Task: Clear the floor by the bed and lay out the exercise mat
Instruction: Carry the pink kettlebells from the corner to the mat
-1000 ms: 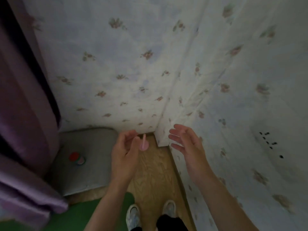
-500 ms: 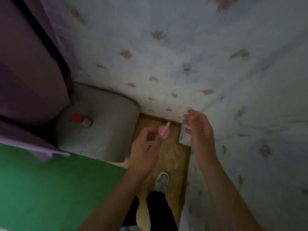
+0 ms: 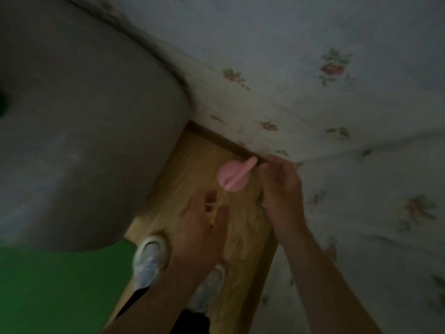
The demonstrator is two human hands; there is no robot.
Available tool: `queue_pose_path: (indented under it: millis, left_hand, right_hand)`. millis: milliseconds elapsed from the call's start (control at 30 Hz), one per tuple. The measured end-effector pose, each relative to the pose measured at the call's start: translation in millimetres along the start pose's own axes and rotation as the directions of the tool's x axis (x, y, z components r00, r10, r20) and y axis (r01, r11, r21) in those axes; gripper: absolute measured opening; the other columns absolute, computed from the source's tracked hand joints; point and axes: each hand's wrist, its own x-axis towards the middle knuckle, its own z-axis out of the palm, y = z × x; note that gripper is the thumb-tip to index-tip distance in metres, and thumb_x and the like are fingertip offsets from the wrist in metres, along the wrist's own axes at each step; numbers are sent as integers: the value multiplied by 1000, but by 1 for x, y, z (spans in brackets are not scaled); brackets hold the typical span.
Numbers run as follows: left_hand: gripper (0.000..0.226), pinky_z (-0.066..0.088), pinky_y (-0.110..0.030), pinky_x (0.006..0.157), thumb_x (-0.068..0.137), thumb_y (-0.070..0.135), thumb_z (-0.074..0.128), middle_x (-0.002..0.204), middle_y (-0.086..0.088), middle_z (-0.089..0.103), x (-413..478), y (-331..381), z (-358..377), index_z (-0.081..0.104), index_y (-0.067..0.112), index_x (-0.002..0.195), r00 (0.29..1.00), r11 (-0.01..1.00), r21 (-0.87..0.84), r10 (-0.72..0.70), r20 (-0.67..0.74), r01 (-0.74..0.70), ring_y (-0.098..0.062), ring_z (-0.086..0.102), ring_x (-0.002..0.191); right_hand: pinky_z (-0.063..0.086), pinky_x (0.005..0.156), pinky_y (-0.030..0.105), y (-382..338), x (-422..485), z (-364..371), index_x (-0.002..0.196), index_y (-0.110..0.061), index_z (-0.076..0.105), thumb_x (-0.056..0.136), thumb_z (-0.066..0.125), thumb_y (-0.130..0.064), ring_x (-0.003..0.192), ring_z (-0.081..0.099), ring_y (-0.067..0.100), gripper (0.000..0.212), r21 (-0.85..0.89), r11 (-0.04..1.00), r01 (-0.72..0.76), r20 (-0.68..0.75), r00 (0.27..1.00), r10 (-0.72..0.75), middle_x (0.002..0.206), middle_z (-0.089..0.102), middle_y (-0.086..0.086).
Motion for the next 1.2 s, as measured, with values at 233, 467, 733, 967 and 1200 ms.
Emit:
queue_pose_path:
  millis: [233,467,733,967,1200]
  left_hand:
    - [36,53,-40,84,94,23,60,122,-1,59,82,-81,86,51,18,129,999,997,64,41,32,-43,-18,62,99]
    - [49,52,-41,87,89,25,69,127,-14,52,141,-130,141,51,14,133,999,996,85,-22,42,18,-29,65,95]
    - [29,47,-39,90,88,16,62,111,-18,57,163,-143,154,65,8,115,990,993,94,60,125,-72,-34,59,99]
    - [23,43,-24,81,91,11,64,119,-8,51,134,-138,114,65,9,114,994,995,13,103,38,-103,-16,55,92]
    - [27,50,-31,75,88,23,67,111,2,55,74,-79,4,66,21,115,985,986,48,161,-64,-158,-13,57,88]
  right_hand:
    - [43,112,39,91,93,45,150,-16,42,96,65,-30,132,52,19,61,-265,964,-38,87,994,63,148,52,3]
    - [57,93,52,153,154,67,148,-21,39,65,73,-55,117,65,26,96,-243,952,-187,81,974,212,140,58,5]
    - [64,69,52,166,175,84,143,-9,41,65,83,-29,115,64,34,91,-243,934,-263,6,962,273,139,55,16]
    - [63,78,51,142,140,104,117,-9,54,44,71,-53,98,72,31,88,-321,922,-219,26,971,239,117,67,15]
    - [43,44,2,20,56,104,137,-7,46,85,73,-13,75,56,1,60,-303,940,-157,162,963,214,114,63,3]
